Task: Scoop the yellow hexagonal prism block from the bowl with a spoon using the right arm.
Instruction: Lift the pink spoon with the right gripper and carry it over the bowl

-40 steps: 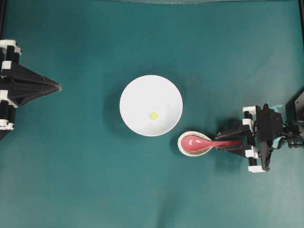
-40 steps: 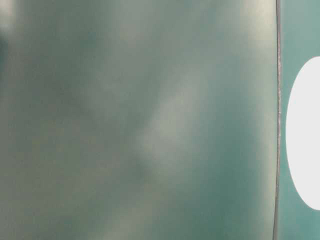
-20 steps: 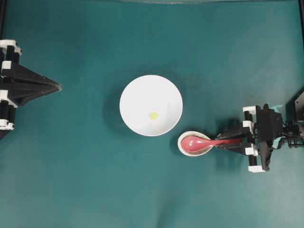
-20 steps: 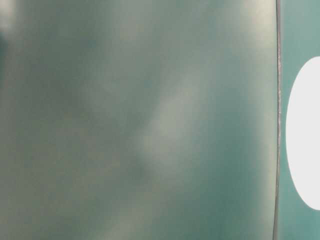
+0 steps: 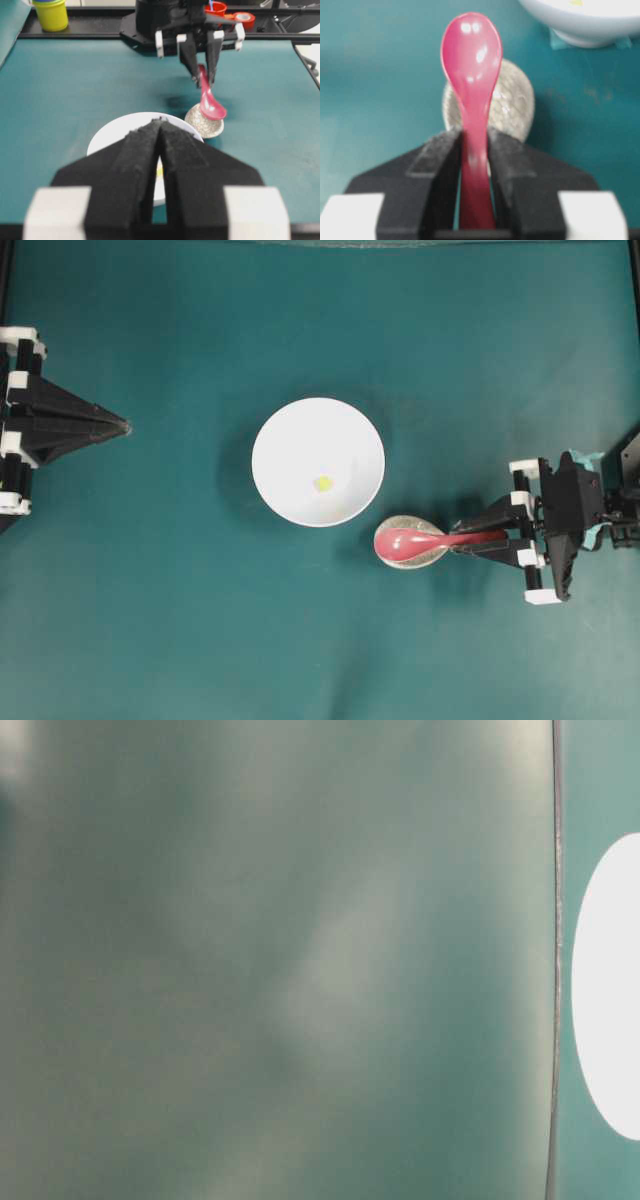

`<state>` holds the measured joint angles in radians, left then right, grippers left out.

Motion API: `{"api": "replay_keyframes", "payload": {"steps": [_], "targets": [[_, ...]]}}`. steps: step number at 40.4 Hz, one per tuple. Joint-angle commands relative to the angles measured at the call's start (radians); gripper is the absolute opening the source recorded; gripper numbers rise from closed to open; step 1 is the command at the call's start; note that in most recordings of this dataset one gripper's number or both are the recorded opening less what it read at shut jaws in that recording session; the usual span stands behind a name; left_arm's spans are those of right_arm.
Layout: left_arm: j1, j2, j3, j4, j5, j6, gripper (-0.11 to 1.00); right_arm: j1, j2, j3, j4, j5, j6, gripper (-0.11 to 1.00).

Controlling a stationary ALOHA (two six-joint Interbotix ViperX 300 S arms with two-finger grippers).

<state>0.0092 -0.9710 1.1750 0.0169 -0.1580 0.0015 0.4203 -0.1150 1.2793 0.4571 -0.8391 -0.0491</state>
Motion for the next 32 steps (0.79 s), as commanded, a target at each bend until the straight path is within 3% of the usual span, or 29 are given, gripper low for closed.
{"api": "replay_keyframes", "payload": {"steps": [1,11,21,32], "targets": [[0.002,0.008,-0.023,0.002,-0.005,-0.005,-0.01,-0.020,-0.069,-0.038,0.000,0.080,-0.035,0.24],[0.002,0.000,-0.025,0.002,-0.015,-0.009,-0.01,-0.103,-0.222,-0.166,0.000,0.394,-0.132,0.24],[0.002,0.000,-0.026,0.002,-0.023,-0.008,-0.01,-0.215,-0.319,-0.318,-0.002,0.703,-0.140,0.24],[0.002,-0.003,-0.028,0.002,-0.009,-0.008,-0.01,-0.402,-0.331,-0.399,-0.002,0.873,-0.133,0.24]]}}
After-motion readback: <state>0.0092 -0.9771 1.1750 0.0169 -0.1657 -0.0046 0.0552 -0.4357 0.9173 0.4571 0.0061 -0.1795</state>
